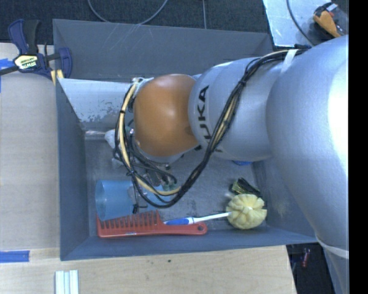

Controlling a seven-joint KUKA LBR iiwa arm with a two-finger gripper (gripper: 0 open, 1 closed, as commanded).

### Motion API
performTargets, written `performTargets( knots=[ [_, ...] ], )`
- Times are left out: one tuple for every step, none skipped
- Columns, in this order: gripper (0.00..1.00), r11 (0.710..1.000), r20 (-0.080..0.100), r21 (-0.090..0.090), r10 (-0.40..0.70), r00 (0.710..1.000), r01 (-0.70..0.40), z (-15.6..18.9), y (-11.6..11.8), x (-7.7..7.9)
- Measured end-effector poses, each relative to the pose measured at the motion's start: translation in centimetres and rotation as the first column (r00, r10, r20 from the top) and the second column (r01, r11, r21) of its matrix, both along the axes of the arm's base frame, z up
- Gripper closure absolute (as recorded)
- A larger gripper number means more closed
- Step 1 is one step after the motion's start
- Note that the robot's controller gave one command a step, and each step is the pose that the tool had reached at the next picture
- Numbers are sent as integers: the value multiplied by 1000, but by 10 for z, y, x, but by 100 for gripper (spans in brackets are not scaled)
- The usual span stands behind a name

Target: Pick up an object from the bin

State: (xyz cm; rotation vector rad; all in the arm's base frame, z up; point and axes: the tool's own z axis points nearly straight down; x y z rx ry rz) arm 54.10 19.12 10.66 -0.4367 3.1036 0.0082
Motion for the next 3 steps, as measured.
performTargets(
  knots=[
    [0,993,6,-2,119,993,-119,-1,-1,-16],
    [0,995,-7,-2,98,995,-98,-4,-19,-14],
    [0,999,6,2,43,999,-43,-36,-21,-22]
  ],
)
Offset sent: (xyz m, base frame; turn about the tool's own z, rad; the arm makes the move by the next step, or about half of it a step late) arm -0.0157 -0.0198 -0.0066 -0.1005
